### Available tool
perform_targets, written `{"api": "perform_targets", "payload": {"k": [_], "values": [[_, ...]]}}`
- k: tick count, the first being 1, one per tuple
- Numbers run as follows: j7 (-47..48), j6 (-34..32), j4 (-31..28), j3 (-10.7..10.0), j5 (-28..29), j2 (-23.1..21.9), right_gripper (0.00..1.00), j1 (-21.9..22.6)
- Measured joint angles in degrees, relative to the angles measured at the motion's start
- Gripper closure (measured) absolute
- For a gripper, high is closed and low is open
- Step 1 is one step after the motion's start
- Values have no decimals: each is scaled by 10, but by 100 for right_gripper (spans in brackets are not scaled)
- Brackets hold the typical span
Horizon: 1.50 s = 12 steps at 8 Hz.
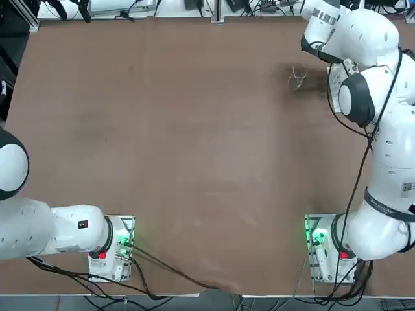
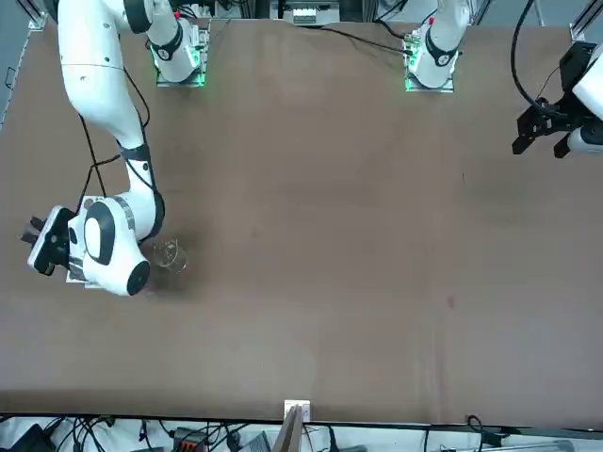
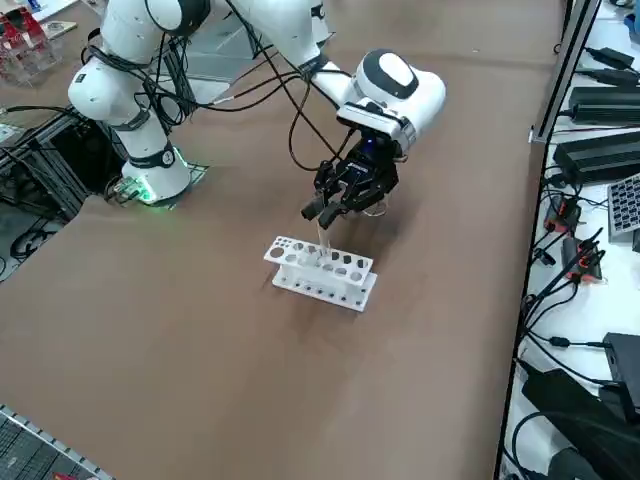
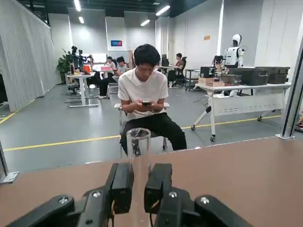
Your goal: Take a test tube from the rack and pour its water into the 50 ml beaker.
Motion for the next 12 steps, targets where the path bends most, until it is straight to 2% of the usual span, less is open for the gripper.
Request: {"api": "perform_targets", "payload": {"k": [12], "values": [[14,14,-2,1,0,22,81,3]]}}
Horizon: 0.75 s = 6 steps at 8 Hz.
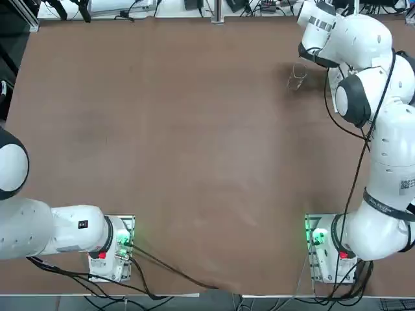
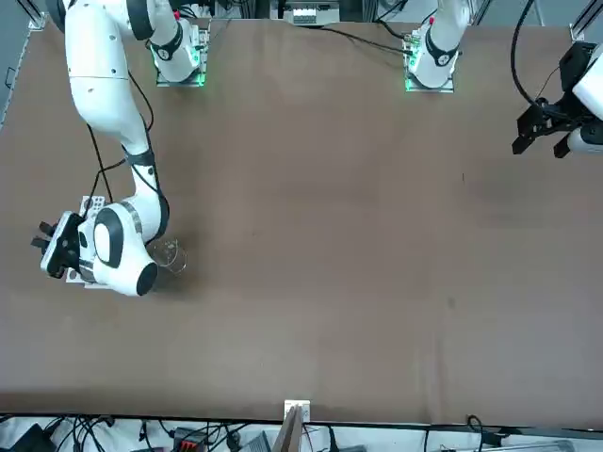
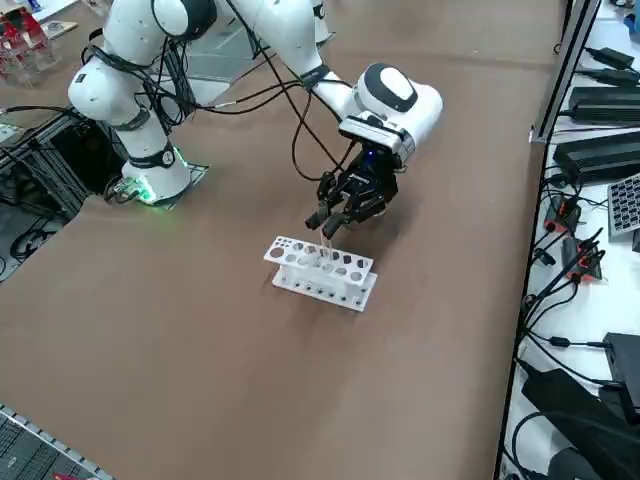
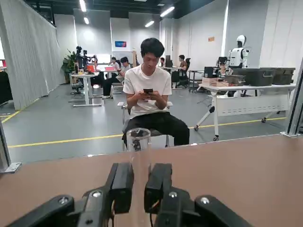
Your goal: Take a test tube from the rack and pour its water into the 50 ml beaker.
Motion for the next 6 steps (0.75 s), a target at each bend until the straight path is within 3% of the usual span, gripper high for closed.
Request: {"api": "perform_targets", "payload": {"k": [6], "values": [[2,3,-1,0,1,4,81,-1]]}}
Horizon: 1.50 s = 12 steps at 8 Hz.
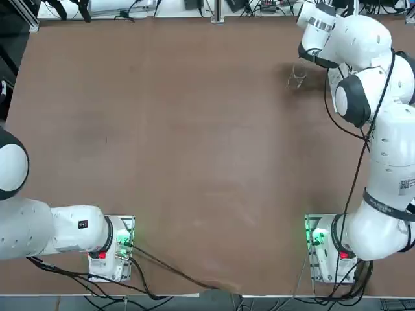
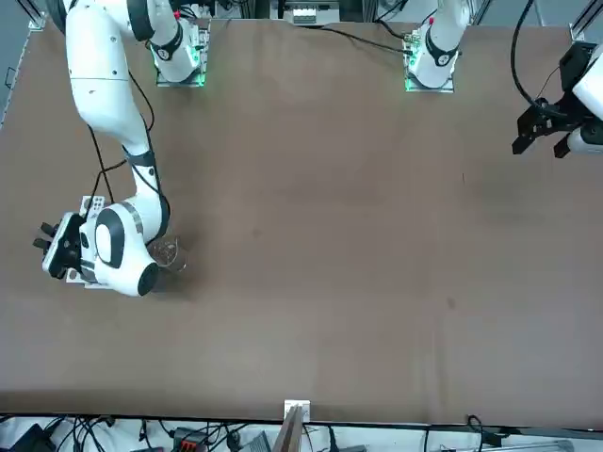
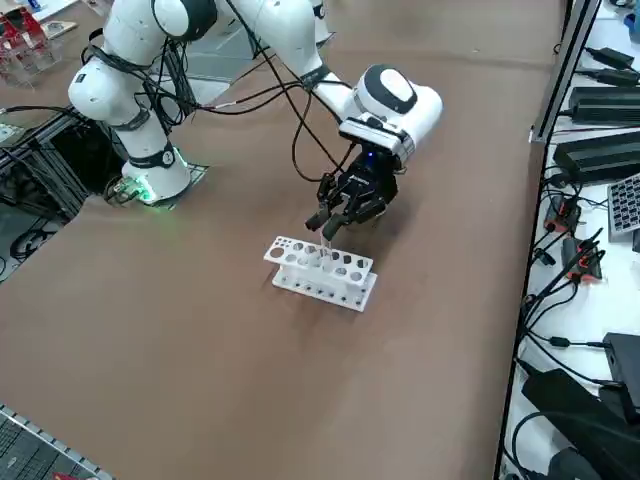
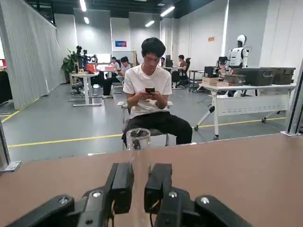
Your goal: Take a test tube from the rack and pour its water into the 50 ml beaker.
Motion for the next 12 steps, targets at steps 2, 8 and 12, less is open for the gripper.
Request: {"api": "perform_targets", "payload": {"k": [2,8,12], "values": [[4,5,0,0,0,7,81,0],[15,10,-1,0,0,32,81,-4],[17,13,-1,0,0,40,80,-4]]}}
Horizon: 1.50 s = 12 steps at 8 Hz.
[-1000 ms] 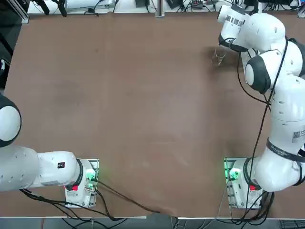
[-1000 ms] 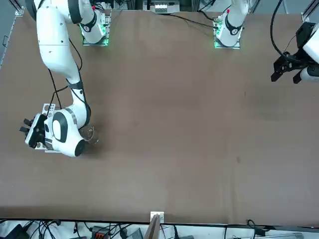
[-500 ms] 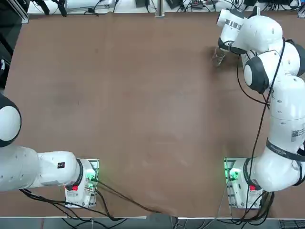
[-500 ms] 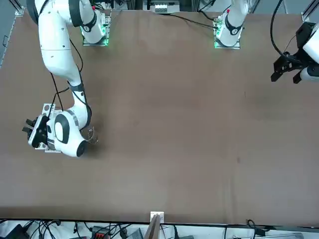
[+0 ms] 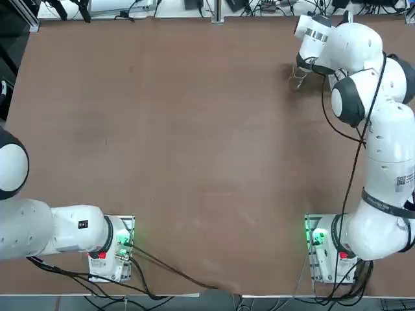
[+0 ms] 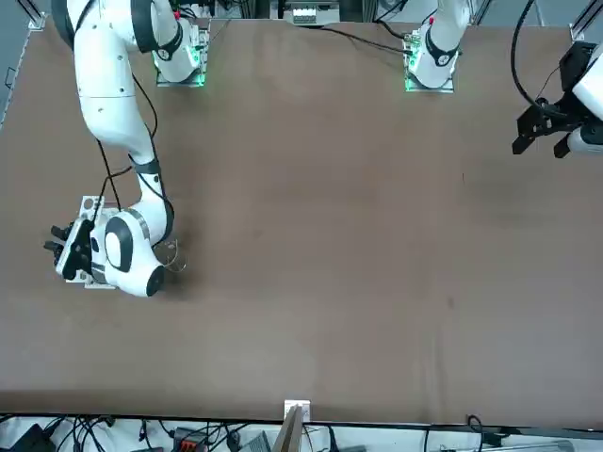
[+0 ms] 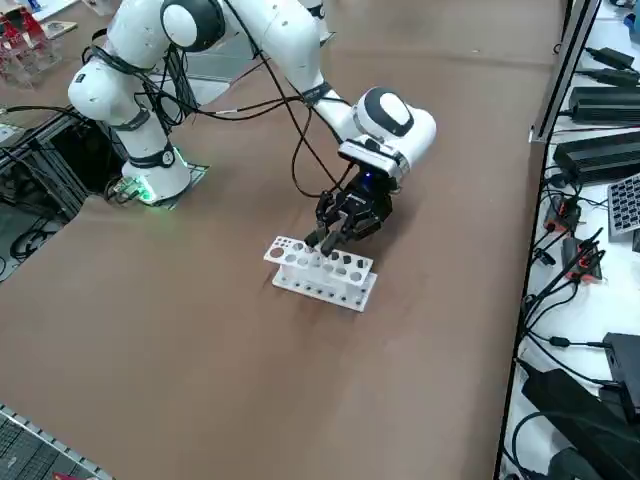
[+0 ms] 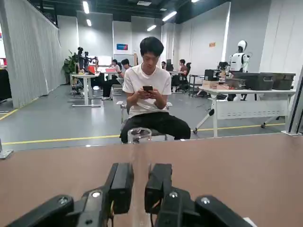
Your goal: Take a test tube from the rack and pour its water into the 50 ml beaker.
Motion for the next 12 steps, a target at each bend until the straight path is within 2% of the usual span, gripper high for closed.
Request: {"api": "perform_targets", "payload": {"k": [4,6,9,11,12], "values": [[1,1,0,0,0,5,78,0],[1,1,0,0,0,6,71,0],[1,2,0,0,0,6,66,0],[0,2,0,0,0,6,37,0],[-11,2,1,0,0,6,15,1]]}}
